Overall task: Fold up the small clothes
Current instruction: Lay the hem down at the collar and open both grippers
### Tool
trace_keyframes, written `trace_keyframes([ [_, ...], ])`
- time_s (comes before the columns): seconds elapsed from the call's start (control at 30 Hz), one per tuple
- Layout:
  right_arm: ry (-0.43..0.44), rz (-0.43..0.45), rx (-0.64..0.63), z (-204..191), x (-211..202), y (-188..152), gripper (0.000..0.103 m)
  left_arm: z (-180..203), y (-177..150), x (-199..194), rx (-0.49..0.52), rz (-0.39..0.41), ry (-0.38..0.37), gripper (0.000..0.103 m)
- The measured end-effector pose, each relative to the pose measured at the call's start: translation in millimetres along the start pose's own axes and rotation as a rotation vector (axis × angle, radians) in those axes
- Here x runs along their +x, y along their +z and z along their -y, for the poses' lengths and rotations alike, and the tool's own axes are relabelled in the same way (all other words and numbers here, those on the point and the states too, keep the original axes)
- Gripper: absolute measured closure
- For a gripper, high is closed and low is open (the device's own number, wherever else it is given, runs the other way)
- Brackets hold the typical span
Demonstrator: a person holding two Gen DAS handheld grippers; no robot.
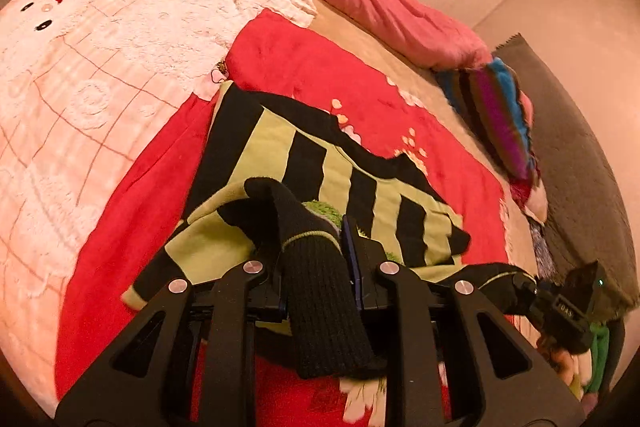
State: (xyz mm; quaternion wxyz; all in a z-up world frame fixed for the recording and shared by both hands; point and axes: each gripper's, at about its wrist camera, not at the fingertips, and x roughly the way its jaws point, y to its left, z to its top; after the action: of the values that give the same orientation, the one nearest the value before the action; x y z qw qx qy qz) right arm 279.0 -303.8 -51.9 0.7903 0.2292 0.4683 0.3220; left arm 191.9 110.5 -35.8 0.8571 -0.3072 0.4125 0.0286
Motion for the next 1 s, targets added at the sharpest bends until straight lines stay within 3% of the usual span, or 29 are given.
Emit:
trace_keyframes([
  [0.23, -0.071, -0.009, 0.029, 20, 29, 10, 0.091, -7, 4, 36, -0.055, 0.027, 0.026, 0.088],
  [0.43, -0.07, -0.02, 0.099, 39, 39, 8, 0.087, -40, -9, 38, -0.128, 0.091, 0.003, 0.075],
  [0.5, -0.061, 0.0, 0.114, 41, 36, 7, 0.079, -45, -12, 30, -0.111, 0.129, 0.018, 0.058],
  [0.63, -0.038, 0.091, 0.142, 41, 15, 6, 0.05, -55, -13, 5, -0.086, 0.227, 0.044, 0.051],
  [0.83, -0.067, 0.176, 0.049, 25, -16, 2, 0.033, -35, -21, -13, 0.162, 0.29, 0.28, 0.037],
  [1.0, -0.195, 0.192, -0.122, 3, -26, -15, 0.02, -18, -31, -19, 0.348, 0.33, 0.393, 0.026],
])
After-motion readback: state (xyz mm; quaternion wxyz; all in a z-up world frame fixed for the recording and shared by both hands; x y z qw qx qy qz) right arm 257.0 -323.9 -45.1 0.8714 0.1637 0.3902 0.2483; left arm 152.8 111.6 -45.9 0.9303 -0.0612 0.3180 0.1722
